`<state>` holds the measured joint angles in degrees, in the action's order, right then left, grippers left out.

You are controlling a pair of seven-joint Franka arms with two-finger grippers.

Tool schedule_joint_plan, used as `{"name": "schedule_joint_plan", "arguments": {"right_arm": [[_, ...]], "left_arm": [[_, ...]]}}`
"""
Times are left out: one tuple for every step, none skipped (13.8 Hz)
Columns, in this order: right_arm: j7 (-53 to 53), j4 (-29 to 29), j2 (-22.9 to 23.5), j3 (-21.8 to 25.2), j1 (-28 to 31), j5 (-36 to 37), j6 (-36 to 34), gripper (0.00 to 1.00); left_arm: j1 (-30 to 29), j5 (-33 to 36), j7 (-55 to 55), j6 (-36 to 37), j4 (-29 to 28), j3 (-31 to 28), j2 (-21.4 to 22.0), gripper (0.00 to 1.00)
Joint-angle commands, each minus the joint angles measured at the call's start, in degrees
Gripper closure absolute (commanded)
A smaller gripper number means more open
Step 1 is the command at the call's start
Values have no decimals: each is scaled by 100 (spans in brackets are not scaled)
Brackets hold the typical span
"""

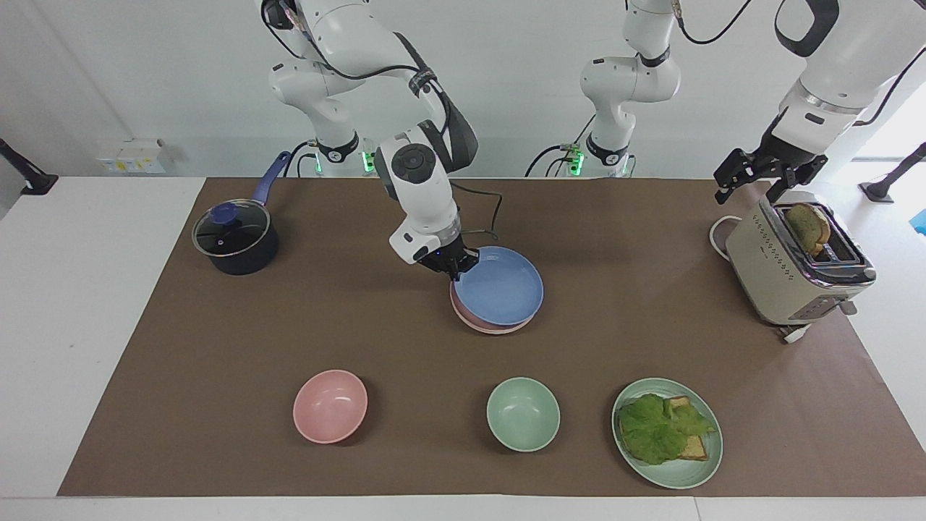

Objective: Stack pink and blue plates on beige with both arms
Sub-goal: 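Carry the blue plate onto the pink plate with the right gripper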

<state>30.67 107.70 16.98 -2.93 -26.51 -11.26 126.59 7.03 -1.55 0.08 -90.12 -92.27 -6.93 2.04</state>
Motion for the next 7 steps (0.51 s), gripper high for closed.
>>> {"name": "schedule_joint_plan", "arguments": {"right_arm": [[-35, 216, -90, 12, 32, -157, 164, 100], [-53, 260, -90, 12, 40, -157, 225, 100], [-53, 278, -90, 12, 40, -157, 261, 100], [-61, 278, -72, 12, 40, -157, 270, 100], [-62, 278, -37, 3, 40, -157, 322, 100], [-62, 287, -11, 3, 40, -157, 418, 100], [-53, 287, -11, 3, 40, -157, 419, 100]], "left_arm": [[-17, 41, -17, 21, -116, 7, 121, 0], [-18, 41, -17, 21, -124, 7, 121, 0], [-18, 32, -17, 21, -116, 7, 121, 0], [-9, 41, -17, 21, -116, 7, 121, 0], [-9, 41, -17, 21, -116, 7, 121, 0], [-17, 41, -17, 21, -116, 7, 121, 0], [-18, 41, -17, 21, -116, 7, 121, 0]]}}
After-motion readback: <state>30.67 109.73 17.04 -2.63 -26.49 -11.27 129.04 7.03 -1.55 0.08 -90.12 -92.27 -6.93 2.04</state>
